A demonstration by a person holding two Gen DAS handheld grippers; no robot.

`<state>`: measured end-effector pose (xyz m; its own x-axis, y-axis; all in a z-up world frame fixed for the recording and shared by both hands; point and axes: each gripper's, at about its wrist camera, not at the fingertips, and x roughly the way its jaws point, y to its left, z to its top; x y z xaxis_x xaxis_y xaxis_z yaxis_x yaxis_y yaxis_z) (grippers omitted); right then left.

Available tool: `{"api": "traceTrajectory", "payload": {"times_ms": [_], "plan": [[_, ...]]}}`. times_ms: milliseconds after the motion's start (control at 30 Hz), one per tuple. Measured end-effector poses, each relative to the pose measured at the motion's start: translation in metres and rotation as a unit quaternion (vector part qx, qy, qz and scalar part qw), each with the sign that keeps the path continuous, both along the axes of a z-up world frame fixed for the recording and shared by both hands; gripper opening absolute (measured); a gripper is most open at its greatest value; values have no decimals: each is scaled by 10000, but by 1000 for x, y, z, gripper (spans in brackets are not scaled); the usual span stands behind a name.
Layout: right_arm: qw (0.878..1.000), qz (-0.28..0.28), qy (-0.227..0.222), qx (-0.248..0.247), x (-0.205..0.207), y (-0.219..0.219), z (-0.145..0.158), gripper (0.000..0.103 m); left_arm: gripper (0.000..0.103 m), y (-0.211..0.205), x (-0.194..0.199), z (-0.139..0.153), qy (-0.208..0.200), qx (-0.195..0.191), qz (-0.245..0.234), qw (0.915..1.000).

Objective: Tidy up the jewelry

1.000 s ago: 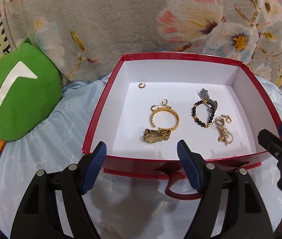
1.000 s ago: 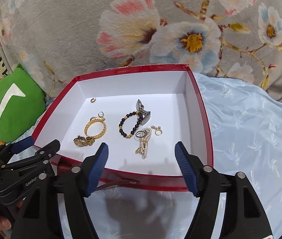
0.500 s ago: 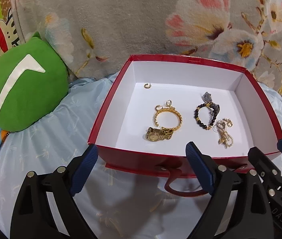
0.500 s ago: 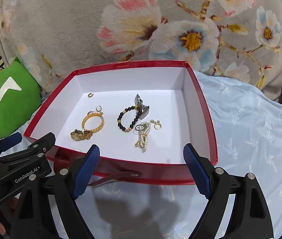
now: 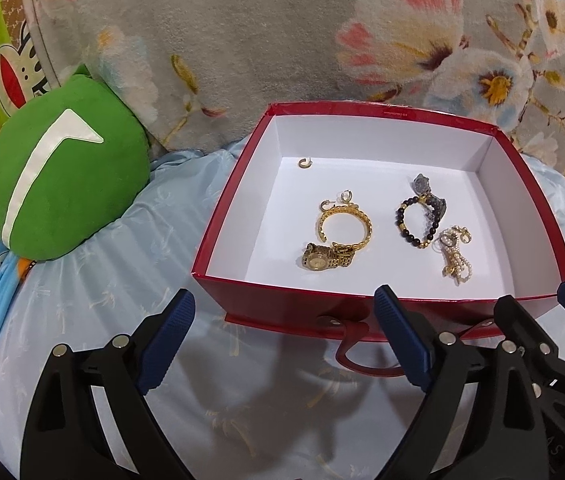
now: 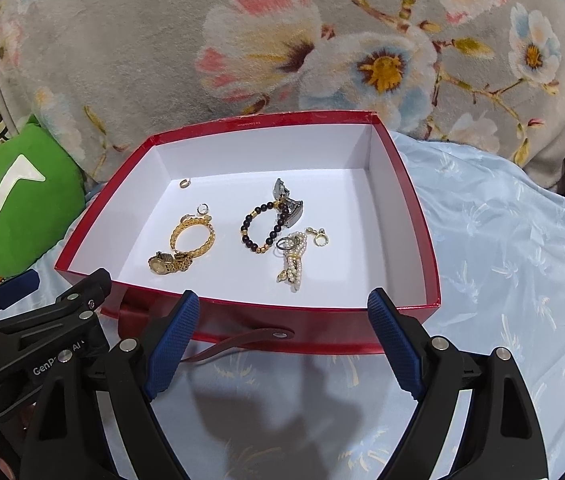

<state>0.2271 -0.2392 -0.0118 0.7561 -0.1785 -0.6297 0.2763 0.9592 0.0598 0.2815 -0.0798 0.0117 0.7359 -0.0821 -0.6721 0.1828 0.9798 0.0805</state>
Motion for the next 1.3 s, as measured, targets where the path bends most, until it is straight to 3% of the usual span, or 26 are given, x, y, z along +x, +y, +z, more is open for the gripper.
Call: {"api": "traceTrajectory", "payload": {"times_ms": [1300], "plan": [[10000,9,-35,-42,-1,4,9,84,88,4,-3,6,-48,14,92,9999]]}}
